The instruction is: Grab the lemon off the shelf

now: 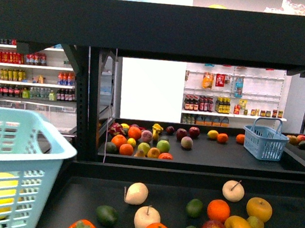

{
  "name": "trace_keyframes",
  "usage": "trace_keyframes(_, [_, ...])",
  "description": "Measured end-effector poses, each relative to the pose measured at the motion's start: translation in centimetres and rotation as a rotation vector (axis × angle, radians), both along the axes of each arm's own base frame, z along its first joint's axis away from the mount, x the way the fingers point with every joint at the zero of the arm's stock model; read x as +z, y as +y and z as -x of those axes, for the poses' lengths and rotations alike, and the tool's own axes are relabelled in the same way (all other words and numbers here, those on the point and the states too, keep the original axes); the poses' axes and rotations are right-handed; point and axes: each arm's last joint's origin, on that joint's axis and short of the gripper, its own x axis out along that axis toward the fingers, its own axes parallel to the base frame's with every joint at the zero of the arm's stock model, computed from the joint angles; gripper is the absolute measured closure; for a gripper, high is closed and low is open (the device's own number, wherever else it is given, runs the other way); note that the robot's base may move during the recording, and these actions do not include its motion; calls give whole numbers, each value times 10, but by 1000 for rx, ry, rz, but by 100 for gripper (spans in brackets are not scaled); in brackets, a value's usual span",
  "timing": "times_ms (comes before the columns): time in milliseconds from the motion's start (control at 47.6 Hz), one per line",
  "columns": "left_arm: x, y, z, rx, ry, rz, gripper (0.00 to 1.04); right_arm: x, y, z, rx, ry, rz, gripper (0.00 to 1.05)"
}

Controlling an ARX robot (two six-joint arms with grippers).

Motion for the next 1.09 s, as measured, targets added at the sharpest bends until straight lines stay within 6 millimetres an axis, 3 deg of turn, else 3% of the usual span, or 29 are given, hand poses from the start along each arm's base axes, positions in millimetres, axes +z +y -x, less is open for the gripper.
trace_keyframes(336, [-11, 59, 31, 360, -247, 129, 93, 0, 0, 0, 0, 0, 0, 8])
trace_keyframes(505, [-23, 83, 30, 449, -355, 171, 93, 0, 0, 0, -1, 0, 0, 8])
trace_keyframes(862, [-69, 91, 9, 578, -314, 324, 93, 0, 0, 0, 0, 0, 0, 8])
trace_keyframes(1093, [-79, 83, -8, 627, -307, 324, 93, 0, 0, 0, 0, 0, 0, 8])
